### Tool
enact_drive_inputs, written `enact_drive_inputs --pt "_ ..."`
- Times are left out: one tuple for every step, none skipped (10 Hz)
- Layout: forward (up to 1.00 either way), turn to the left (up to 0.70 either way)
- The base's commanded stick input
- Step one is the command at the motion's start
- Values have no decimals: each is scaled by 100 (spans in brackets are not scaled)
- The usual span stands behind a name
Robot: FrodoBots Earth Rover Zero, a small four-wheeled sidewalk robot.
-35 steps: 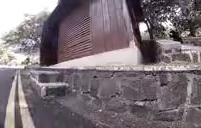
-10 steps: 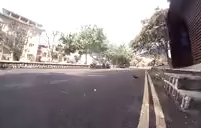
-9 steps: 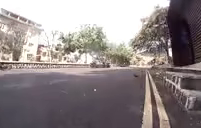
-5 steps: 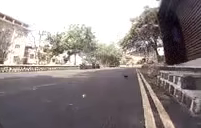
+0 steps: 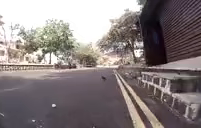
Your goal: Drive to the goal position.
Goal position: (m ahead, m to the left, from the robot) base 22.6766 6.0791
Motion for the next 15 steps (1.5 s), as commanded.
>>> enact_drive_inputs --pt "70 0" --pt "70 0" --pt "70 0" --pt "70 0" --pt "70 0" --pt "70 0" --pt "70 0" --pt "70 0" --pt "70 17" --pt "70 26" --pt "70 34" --pt "70 26" --pt "70 17" --pt "70 0" --pt "70 0"
